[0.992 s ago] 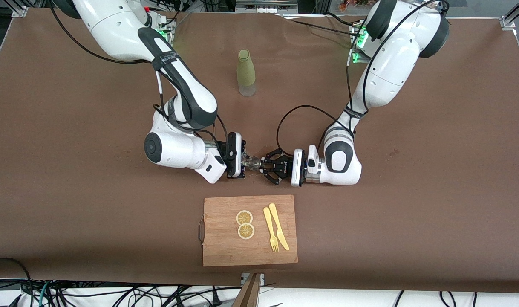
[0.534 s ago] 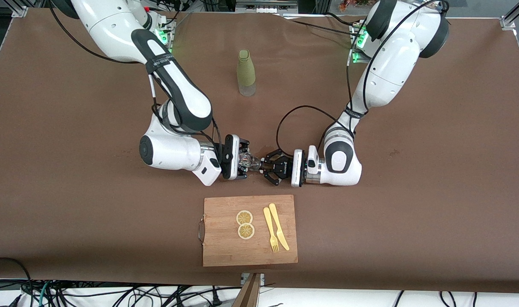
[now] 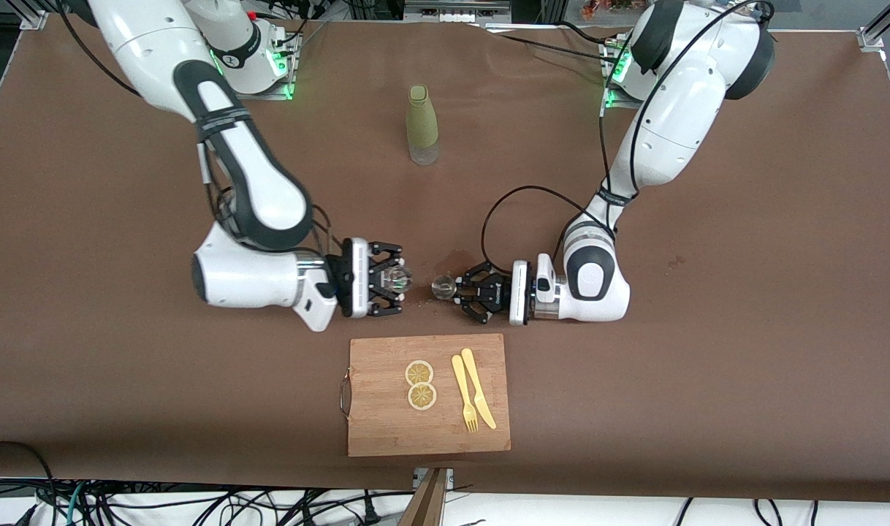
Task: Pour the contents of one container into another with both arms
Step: 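Move the right gripper with the cup back while the left gripper withdraws the jigger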
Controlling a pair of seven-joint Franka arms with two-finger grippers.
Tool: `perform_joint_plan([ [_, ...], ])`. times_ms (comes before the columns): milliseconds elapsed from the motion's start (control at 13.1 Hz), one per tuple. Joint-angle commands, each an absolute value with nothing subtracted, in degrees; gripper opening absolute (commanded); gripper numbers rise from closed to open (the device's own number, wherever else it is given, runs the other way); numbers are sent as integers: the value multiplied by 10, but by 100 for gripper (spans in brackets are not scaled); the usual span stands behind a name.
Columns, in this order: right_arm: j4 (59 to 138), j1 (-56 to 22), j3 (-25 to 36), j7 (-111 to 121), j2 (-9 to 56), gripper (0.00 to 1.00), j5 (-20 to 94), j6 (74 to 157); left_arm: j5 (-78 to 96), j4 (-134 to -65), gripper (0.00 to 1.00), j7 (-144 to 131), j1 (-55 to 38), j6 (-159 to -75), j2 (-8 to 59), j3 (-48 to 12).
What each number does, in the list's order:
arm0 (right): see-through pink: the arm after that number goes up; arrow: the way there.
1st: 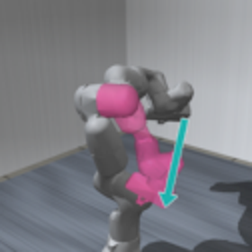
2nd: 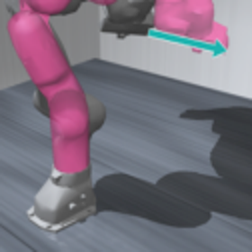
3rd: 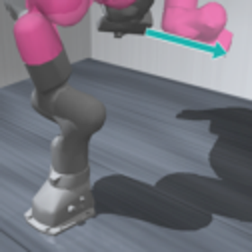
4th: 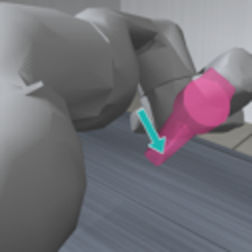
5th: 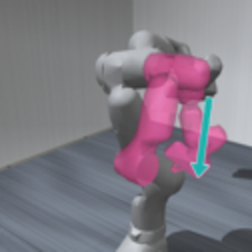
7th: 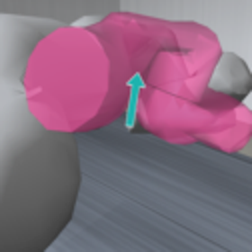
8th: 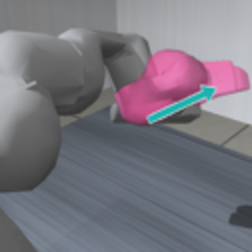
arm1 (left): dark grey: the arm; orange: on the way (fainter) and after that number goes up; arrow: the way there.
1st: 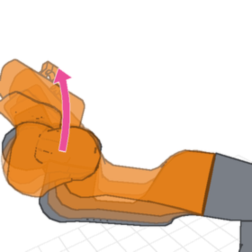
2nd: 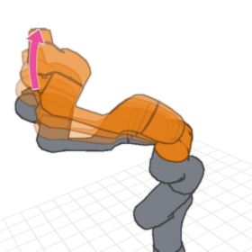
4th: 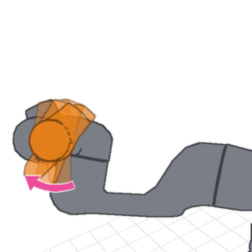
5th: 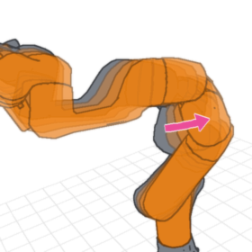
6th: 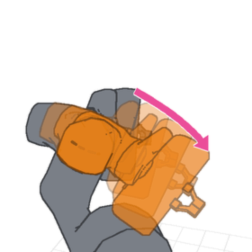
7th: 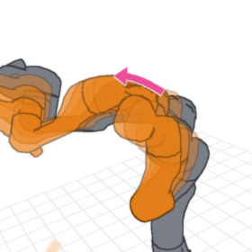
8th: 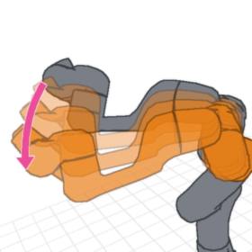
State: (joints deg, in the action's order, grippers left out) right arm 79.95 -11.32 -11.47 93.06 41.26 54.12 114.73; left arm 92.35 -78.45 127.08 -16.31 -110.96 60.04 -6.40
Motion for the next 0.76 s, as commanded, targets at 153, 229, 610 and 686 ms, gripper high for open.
perform_joint_plan([
  [153, 810, 8, -119, 1054, 401, 0, 562, 994, 912, -785, 0, 1352, -120, -984, 602, -3],
  [229, 814, 33, -118, 1083, 406, 0, 562, 962, 887, -784, 0, 1356, -104, -944, 601, 17],
  [610, 851, 134, -117, 1250, 441, 0, 553, 879, 827, -785, 0, 1404, -31, -777, 602, 104],
  [686, 859, 150, -116, 1280, 452, 0, 552, 873, 827, -791, 0, 1420, -14, -741, 604, 117],
])
